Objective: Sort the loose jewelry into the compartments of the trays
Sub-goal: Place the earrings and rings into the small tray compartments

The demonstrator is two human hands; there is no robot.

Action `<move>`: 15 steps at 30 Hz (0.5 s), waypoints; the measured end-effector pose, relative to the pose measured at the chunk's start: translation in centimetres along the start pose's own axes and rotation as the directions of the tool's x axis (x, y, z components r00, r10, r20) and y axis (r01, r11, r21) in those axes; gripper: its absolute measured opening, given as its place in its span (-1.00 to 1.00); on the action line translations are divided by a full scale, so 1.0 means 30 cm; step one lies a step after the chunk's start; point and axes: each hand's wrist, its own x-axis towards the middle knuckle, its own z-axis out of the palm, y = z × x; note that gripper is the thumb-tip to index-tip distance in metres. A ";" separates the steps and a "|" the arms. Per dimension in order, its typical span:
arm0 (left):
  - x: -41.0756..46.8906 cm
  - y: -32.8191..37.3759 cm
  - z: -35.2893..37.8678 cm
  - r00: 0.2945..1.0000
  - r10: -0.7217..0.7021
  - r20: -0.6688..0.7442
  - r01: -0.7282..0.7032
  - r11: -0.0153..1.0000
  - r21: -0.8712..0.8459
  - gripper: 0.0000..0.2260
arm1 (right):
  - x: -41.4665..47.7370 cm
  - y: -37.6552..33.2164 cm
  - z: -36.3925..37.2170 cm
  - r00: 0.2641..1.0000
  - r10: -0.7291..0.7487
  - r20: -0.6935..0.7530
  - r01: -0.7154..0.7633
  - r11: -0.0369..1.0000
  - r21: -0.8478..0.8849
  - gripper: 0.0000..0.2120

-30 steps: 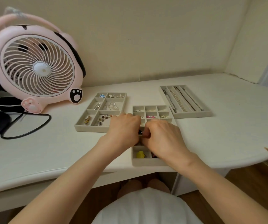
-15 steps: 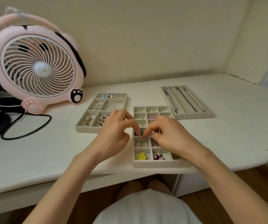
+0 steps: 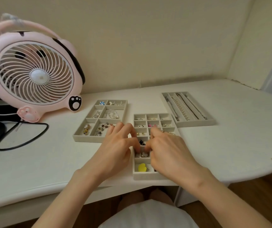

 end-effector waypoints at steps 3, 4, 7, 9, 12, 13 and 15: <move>0.000 0.003 -0.006 1.000 0.019 -0.002 -0.019 1.000 0.001 -0.59 | 0.000 -0.006 0.000 1.000 -0.003 0.005 0.003 1.000 -0.009 -0.73; -0.001 0.003 -0.009 1.000 0.018 -0.008 -0.018 1.000 -0.008 -0.62 | 0.000 0.001 -0.002 1.000 -0.001 0.003 0.001 1.000 0.010 -0.73; -0.007 -0.002 -0.020 0.999 -0.005 -0.035 0.002 0.997 -0.079 -0.75 | 0.007 0.038 -0.016 0.999 0.034 0.009 -0.035 0.990 0.135 -0.70; -0.007 -0.005 -0.026 0.999 -0.018 -0.041 0.013 0.992 -0.124 -0.81 | 0.013 0.061 -0.027 0.998 0.049 0.038 -0.056 0.976 0.209 -0.73; 0.000 -0.007 -0.032 0.999 -0.040 -0.005 0.038 0.981 -0.188 -0.85 | 0.022 0.084 -0.034 0.996 0.038 0.085 -0.061 0.955 0.291 -0.84; 0.001 -0.009 -0.037 0.999 -0.037 0.018 0.040 0.976 -0.214 -0.85 | 0.023 0.087 -0.037 0.995 0.028 0.098 -0.058 0.945 0.323 -0.89; -0.005 -0.019 -0.050 0.993 -0.008 0.118 0.044 0.953 -0.299 -0.80 | 0.023 0.091 -0.044 0.991 -0.016 0.131 -0.035 0.925 0.379 -0.94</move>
